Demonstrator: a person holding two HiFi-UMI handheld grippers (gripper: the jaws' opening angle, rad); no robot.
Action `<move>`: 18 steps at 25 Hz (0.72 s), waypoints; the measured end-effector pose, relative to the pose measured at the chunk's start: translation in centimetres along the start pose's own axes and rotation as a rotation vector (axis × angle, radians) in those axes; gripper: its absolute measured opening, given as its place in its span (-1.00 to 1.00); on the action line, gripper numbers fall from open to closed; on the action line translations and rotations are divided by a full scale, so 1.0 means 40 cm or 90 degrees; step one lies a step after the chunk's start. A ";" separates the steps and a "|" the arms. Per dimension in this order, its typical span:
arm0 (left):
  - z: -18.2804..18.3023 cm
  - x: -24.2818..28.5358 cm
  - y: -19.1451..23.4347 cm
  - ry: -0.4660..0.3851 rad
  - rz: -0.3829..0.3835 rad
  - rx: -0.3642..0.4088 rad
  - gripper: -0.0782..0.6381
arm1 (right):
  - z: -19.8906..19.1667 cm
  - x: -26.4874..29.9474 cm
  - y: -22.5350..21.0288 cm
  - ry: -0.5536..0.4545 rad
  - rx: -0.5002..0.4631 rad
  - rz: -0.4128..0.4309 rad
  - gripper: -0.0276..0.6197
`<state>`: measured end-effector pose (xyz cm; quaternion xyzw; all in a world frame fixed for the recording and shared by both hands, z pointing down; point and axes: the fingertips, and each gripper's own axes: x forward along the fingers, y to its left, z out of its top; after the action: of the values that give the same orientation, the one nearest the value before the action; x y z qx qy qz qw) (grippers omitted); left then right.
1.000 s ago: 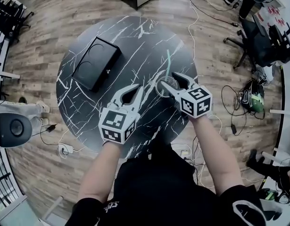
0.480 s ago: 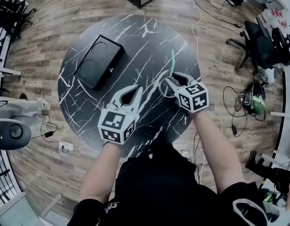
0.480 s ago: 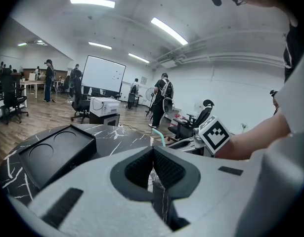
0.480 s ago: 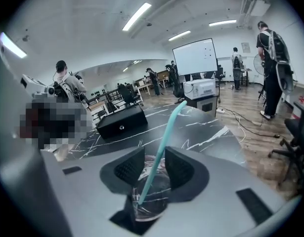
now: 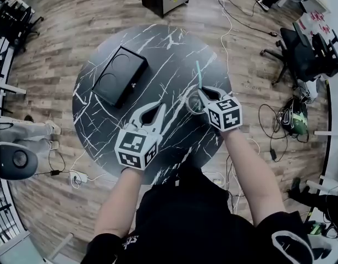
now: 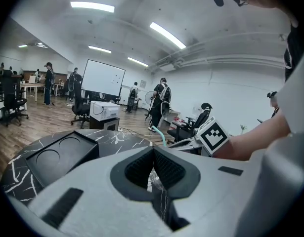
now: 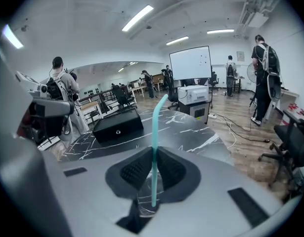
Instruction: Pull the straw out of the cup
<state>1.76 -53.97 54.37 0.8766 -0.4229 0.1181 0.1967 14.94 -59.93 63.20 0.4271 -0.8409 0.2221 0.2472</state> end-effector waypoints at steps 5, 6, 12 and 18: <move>0.052 -0.058 -0.017 -0.028 -0.006 0.015 -0.75 | 0.065 -0.074 0.036 -0.043 0.006 -0.018 -0.80; 0.062 -0.072 -0.022 -0.035 -0.008 0.018 -0.75 | 0.079 -0.095 0.046 -0.053 0.008 -0.022 -0.80; 0.109 -0.154 -0.063 -0.069 -0.033 0.037 -0.75 | 0.165 -0.250 0.127 -0.125 0.003 -0.041 -0.80; 0.152 -0.218 -0.121 -0.091 -0.071 0.078 -0.75 | 0.193 -0.429 0.167 -0.191 0.019 -0.079 -0.80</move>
<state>0.46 -47.87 44.49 0.9154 -0.3784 0.0699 0.1182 16.49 -50.41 45.72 0.5100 -0.8371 0.1525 0.1258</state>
